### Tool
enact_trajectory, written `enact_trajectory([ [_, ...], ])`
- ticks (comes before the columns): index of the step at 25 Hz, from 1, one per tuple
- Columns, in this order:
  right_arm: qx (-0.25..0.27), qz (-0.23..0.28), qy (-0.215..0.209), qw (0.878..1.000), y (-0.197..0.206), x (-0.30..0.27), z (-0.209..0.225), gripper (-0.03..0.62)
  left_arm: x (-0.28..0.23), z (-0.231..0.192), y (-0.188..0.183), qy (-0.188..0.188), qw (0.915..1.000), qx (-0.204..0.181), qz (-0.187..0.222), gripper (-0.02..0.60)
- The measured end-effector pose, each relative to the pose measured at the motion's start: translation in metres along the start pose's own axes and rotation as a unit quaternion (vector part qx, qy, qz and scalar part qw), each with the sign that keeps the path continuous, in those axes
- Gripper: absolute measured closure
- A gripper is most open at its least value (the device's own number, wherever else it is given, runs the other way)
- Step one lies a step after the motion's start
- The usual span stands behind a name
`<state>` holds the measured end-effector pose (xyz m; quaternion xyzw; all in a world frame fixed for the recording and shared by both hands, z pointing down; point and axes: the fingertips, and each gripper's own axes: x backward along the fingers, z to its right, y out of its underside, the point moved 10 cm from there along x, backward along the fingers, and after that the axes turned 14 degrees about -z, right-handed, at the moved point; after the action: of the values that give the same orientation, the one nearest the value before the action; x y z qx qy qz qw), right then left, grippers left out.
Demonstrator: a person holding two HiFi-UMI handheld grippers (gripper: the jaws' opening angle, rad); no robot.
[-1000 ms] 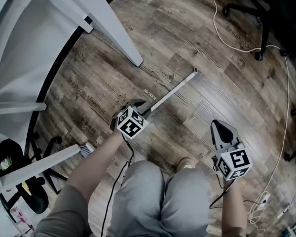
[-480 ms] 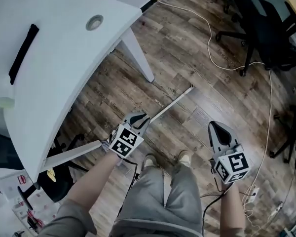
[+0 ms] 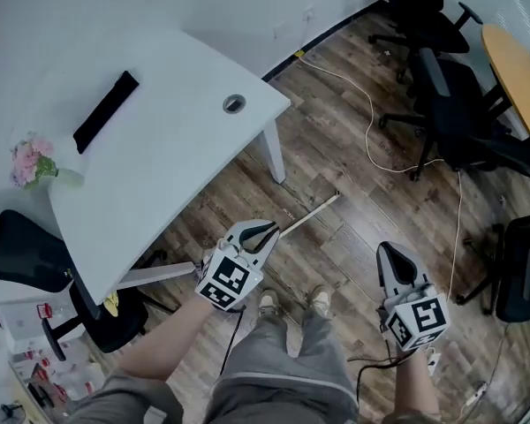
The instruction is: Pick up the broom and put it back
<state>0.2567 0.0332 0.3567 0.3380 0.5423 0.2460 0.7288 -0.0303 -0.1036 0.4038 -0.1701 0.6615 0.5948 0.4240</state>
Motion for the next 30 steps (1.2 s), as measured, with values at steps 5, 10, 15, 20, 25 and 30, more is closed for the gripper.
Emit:
enact_trajectory([
  [5, 0.008, 0.028, 0.001, 1.0, -0.054, 0.048, -0.023, 0.562, 0.074, -0.001, -0.049, -0.023, 0.9984, 0.002, 0.052, 0.558],
  [10, 0.025, 0.058, -0.019, 0.998, -0.095, 0.085, -0.056, 0.562, 0.137, 0.007, -0.076, -0.031, 0.9955, 0.007, 0.089, 0.558],
  [15, 0.064, 0.11, -0.035, 0.991, -0.132, 0.124, -0.089, 0.562, 0.188, 0.012, -0.085, -0.03, 0.9914, 0.027, 0.124, 0.558],
  [20, 0.085, 0.128, -0.043, 0.987, -0.14, 0.153, -0.113, 0.563, 0.228, 0.027, -0.092, -0.056, 0.9857, 0.015, 0.158, 0.56],
  [25, 0.084, 0.123, -0.062, 0.987, -0.14, 0.155, -0.119, 0.563, 0.243, 0.03, -0.09, -0.067, 0.9824, 0.022, 0.173, 0.563],
  [30, 0.083, 0.131, -0.061, 0.986, -0.145, 0.158, -0.115, 0.562, 0.248, 0.033, -0.101, -0.055, 0.9774, 0.03, 0.202, 0.565],
])
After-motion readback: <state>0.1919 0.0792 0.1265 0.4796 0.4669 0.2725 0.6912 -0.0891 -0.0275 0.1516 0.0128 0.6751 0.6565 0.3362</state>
